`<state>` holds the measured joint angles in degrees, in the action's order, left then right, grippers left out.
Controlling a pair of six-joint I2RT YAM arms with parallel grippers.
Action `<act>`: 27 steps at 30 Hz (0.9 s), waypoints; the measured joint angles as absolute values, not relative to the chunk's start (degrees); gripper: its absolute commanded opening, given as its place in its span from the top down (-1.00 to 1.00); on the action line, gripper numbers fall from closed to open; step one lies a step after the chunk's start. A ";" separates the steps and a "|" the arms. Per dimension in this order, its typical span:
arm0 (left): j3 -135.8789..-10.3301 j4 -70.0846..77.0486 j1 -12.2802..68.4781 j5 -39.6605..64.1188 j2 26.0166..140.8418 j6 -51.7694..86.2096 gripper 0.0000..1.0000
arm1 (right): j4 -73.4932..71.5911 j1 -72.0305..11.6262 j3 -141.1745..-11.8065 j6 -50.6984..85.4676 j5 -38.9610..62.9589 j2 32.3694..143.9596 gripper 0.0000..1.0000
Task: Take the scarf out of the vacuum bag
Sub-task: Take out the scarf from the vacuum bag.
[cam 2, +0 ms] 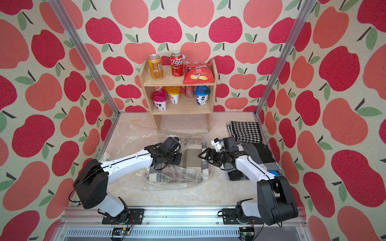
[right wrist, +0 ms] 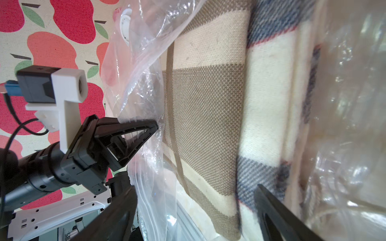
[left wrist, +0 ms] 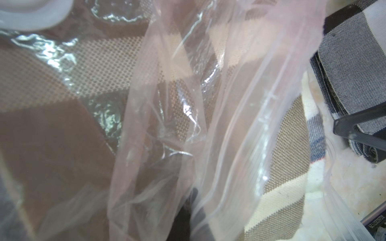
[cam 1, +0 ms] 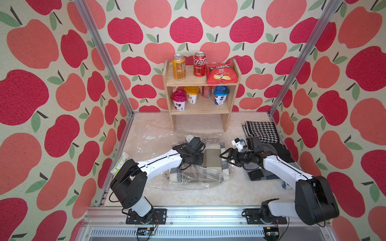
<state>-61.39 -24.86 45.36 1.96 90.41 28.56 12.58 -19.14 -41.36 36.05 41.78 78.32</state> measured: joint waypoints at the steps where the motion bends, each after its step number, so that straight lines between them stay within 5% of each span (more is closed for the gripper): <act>1: -61.39 -24.86 45.36 1.96 90.19 28.58 1.00 | 12.40 -19.14 -41.71 35.99 41.54 79.18 -0.75; 27: -66.02 -28.08 45.63 2.44 88.79 28.29 1.00 | 5.91 -19.14 -52.71 36.16 38.39 95.42 -0.30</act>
